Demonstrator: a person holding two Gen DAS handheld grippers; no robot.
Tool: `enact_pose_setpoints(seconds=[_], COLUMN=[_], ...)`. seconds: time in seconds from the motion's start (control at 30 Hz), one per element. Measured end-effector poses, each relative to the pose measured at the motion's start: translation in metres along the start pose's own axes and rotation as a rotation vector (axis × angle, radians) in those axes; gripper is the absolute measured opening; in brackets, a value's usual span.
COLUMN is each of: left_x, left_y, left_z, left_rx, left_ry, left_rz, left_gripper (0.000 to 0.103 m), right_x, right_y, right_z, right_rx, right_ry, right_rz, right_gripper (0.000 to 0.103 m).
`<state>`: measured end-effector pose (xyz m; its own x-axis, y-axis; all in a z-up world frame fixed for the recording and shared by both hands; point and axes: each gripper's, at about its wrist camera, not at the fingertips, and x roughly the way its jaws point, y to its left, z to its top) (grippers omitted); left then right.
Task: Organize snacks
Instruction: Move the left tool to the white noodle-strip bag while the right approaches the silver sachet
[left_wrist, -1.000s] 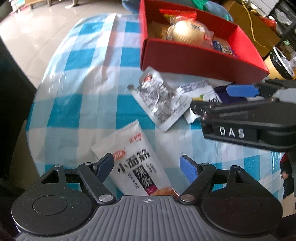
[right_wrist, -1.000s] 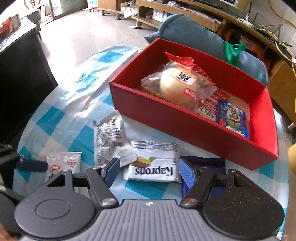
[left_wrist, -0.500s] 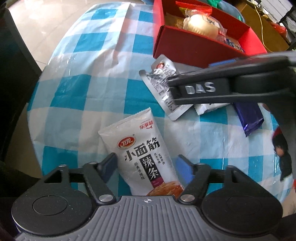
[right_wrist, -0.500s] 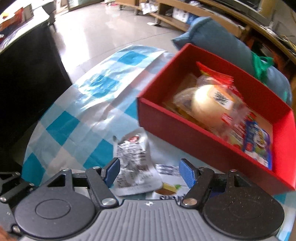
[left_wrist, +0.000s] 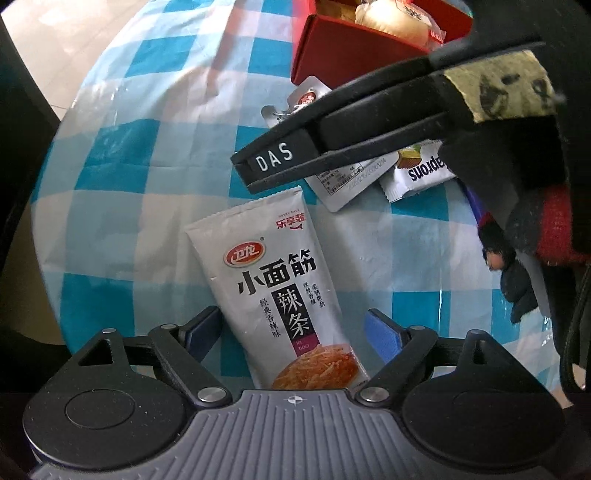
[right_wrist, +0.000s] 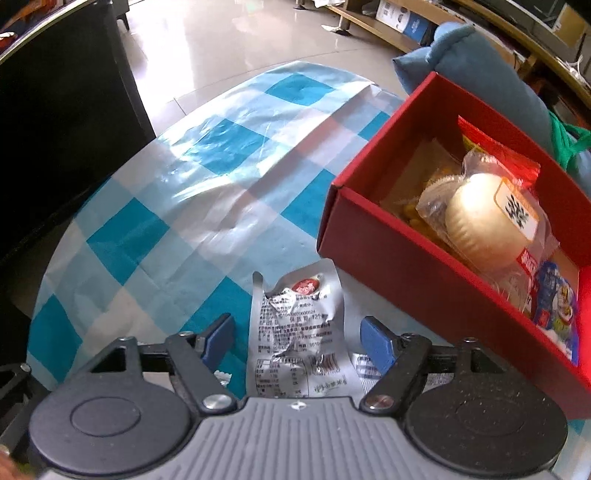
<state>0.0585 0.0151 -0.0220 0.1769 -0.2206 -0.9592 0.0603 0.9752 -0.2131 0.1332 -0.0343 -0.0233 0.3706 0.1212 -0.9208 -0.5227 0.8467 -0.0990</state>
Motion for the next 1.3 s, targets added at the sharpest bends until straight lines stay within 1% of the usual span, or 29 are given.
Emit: enact_pose_setpoints(seconds=[0.03, 0.1, 0.27, 0.37, 0.5, 0.6, 0.67, 0.7, 0.77, 0.87, 0.93, 1.0, 1.07, 1.1, 1.13, 1.17, 1.23, 1.3], left_x=[0.000, 0.000, -0.001, -0.002, -0.002, -0.001, 0.001, 0.003, 0.007, 0.009, 0.008, 0.006, 0.002, 0.002, 0.000, -0.001, -0.004, -0.005], left_y=[0.001, 0.002, 0.002, 0.006, 0.008, 0.005, 0.002, 0.000, -0.009, -0.015, -0.017, -0.020, -0.020, -0.017, -0.014, -0.012, -0.005, -0.001], left_z=[-0.001, -0.002, -0.008, -0.010, -0.015, -0.016, -0.018, -0.019, -0.022, -0.025, -0.028, -0.031, -0.035, -0.035, -0.035, -0.034, -0.031, -0.030], left_rx=[0.000, 0.008, 0.022, 0.027, 0.051, 0.075, 0.089, 0.097, 0.137, 0.162, 0.178, 0.196, 0.202, 0.198, 0.189, 0.174, 0.138, 0.121], left_ry=[-0.001, -0.002, 0.000, 0.001, 0.003, 0.004, 0.010, 0.012, 0.020, 0.014, 0.007, -0.008, -0.021, -0.026, -0.032, -0.039, -0.049, -0.050], left_rz=[0.002, 0.006, 0.005, 0.002, 0.004, 0.009, 0.010, 0.013, 0.032, 0.054, 0.064, 0.078, 0.085, 0.085, 0.084, 0.081, 0.069, 0.061], left_gripper=[0.088, 0.087, 0.087, 0.087, 0.088, 0.091, 0.096, 0.096, 0.098, 0.098, 0.095, 0.090, 0.081, 0.079, 0.074, 0.069, 0.064, 0.064], right_x=[-0.001, -0.003, -0.012, -0.019, -0.031, -0.039, -0.045, -0.047, -0.050, -0.052, -0.051, -0.053, -0.056, -0.057, -0.057, -0.057, -0.055, -0.051], right_y=[-0.001, -0.002, -0.007, -0.012, -0.017, -0.022, -0.023, -0.024, -0.026, -0.029, -0.033, -0.036, -0.036, -0.035, -0.034, -0.031, -0.026, -0.022], right_z=[-0.001, -0.004, -0.023, -0.037, -0.060, -0.080, -0.094, -0.101, -0.110, -0.116, -0.119, -0.122, -0.124, -0.125, -0.123, -0.123, -0.120, -0.117], right_rx=[0.003, 0.021, 0.032, 0.064, 0.090, 0.122, 0.138, 0.144, 0.156, 0.155, 0.169, 0.180, 0.187, 0.186, 0.182, 0.177, 0.159, 0.153], right_ry=[0.003, 0.008, 0.024, 0.035, 0.056, 0.079, 0.095, 0.106, 0.112, 0.102, 0.104, 0.098, 0.084, 0.077, 0.071, 0.065, 0.059, 0.061], right_rz=[0.006, 0.015, 0.010, 0.024, 0.016, 0.026, 0.035, 0.038, 0.043, 0.039, 0.041, 0.049, 0.066, 0.074, 0.082, 0.084, 0.088, 0.086], right_gripper=[0.056, 0.048, 0.047, 0.045, 0.043, 0.042, 0.042, 0.042, 0.042, 0.050, 0.059, 0.061, 0.063, 0.066, 0.068, 0.068, 0.069, 0.069])
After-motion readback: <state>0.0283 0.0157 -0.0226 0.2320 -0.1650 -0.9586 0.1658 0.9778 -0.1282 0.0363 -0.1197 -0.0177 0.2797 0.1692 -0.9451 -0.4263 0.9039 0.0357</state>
